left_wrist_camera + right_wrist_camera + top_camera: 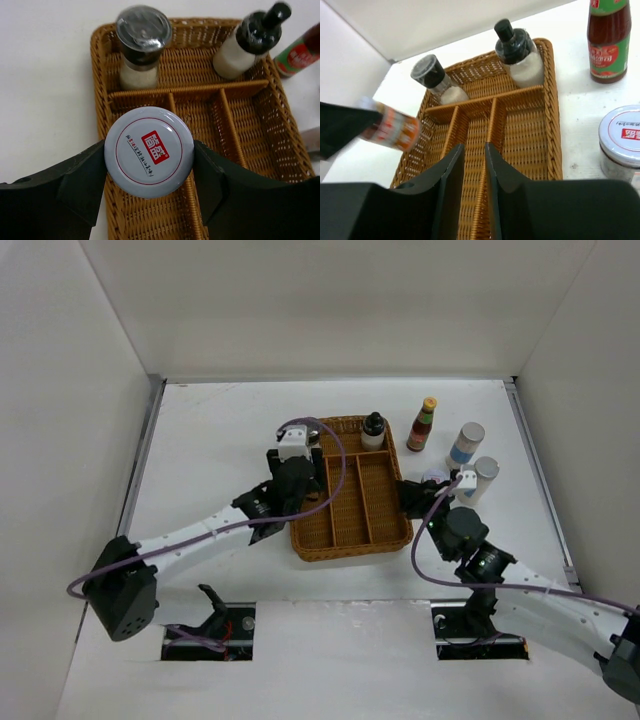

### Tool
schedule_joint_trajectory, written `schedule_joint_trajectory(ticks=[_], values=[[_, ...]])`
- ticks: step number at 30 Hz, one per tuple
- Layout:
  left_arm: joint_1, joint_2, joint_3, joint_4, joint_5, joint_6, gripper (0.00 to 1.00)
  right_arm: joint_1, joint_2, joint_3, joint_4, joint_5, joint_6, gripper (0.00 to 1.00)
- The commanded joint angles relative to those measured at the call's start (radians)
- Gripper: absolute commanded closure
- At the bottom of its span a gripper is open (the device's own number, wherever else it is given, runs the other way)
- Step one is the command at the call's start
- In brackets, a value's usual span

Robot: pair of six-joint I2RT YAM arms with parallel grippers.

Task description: Organize the condiment bottles

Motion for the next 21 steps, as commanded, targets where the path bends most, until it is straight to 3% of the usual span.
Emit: schedule_joint_trajectory(ticks=[1,10,15,21], values=[[-0.008,0.053,0.034,0.135,-0.029,-0.004,0.56,0.016,-0.062,0.065,-0.063,0.017,-0.007,0.68],[0.035,0.232,0.072,0.264,-0.021,0.039,0.56,0.014,-0.165,0.153,-0.456,0.158,0.04,0.23],[0.064,0.298,0.084,0.292,-0.018,0.05,0.56,-0.026,-0.144,0.17,-0.507,0.2,0.077,0.12],[0.094,0.338,0.066,0.396,0.014,0.05,0.53,-0.096,-0.084,0.151,-0.495,0.217,0.077,0.07]])
